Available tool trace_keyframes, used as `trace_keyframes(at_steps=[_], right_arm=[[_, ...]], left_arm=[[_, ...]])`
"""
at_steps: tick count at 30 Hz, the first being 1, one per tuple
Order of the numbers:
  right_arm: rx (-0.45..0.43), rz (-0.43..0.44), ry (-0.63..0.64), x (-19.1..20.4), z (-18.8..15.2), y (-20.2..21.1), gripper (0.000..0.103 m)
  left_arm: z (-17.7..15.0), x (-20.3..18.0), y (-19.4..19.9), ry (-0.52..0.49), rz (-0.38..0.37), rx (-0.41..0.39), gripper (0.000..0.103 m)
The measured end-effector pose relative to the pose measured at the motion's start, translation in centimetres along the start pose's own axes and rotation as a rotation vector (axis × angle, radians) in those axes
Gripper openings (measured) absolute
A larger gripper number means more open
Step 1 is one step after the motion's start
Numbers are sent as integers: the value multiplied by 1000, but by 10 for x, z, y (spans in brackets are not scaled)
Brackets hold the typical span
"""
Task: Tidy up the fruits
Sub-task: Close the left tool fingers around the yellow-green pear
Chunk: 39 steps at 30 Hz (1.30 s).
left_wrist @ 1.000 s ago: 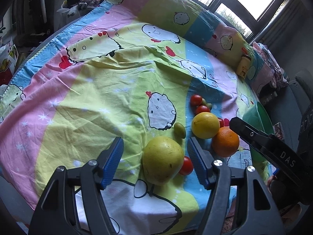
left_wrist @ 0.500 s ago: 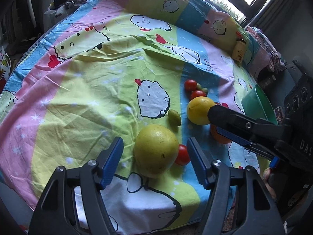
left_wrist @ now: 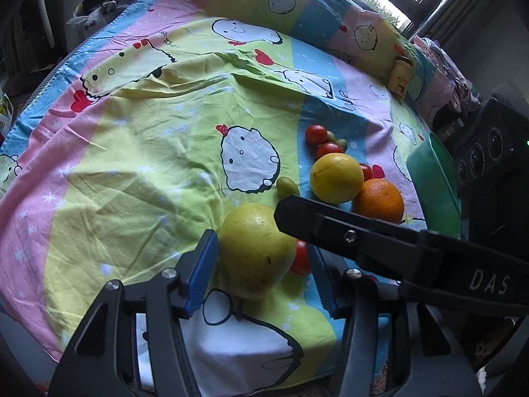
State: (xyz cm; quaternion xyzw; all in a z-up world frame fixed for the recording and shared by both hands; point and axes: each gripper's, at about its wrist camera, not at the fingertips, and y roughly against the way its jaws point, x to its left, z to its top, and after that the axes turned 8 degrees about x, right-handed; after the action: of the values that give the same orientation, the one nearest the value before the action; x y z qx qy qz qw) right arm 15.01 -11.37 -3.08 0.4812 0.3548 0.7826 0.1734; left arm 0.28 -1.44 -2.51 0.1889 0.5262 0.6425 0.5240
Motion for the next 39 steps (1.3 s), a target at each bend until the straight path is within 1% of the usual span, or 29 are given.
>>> trace_keyframes(at_steps=[2, 5, 7, 9, 11, 12, 14, 17, 20, 22, 24, 26, 28, 31, 35, 36, 38, 39], right_arm=[[11, 9, -15, -3, 1, -6, 62], [29, -28, -30, -8, 3, -15, 62], [45, -15, -59, -13, 3, -19, 62], [52, -7, -44, -13, 4, -18, 62], [46, -25, -50, -15, 5, -18, 62], [57, -2, -55, -18, 5, -20, 62], [82, 32, -60, -20, 6, -24, 62], [64, 18, -53, -18, 8, -25, 62], [94, 71, -72, -21, 9, -35, 62], [102, 67, -79, -20, 9, -39, 62], [90, 38, -75, -18, 8, -37, 60], [58, -7, -62, -13, 5, -30, 58], [19, -33, -45, -10, 5, -21, 58], [-23, -31, -29, -9, 5, -9, 58], [-61, -45, -28, -7, 5, 1, 57], [-70, -46, -39, -7, 6, 3, 57], [-94, -35, -51, -7, 7, 12, 56], [-131, -15, -57, -6, 9, 19, 55]], left_arm=[[-1, 0, -2, 0, 12, 4, 54], [-2, 0, -3, -1, 19, 2, 54], [-4, -1, -2, 2, 21, 2, 54], [-3, -2, -1, -8, 5, -6, 54], [-2, -4, -4, -19, 32, -7, 54], [-2, -4, -6, -27, 51, -4, 53], [-1, -4, -8, -35, 51, -4, 54], [1, -1, -9, -25, 36, -18, 53], [-1, -6, -9, -54, 41, -21, 53], [-2, -11, -10, -72, 59, -29, 53], [-2, -13, -10, -69, 49, -31, 54], [-2, -13, -9, -62, 12, -26, 53], [-2, -18, -5, -73, 0, -50, 54], [-2, -26, 1, -93, 0, -89, 54], [2, -32, 3, -110, -21, -106, 53], [4, -33, 4, -99, -23, -102, 53], [7, -42, 12, -109, -10, -115, 53], [10, -48, 17, -116, 0, -142, 53]])
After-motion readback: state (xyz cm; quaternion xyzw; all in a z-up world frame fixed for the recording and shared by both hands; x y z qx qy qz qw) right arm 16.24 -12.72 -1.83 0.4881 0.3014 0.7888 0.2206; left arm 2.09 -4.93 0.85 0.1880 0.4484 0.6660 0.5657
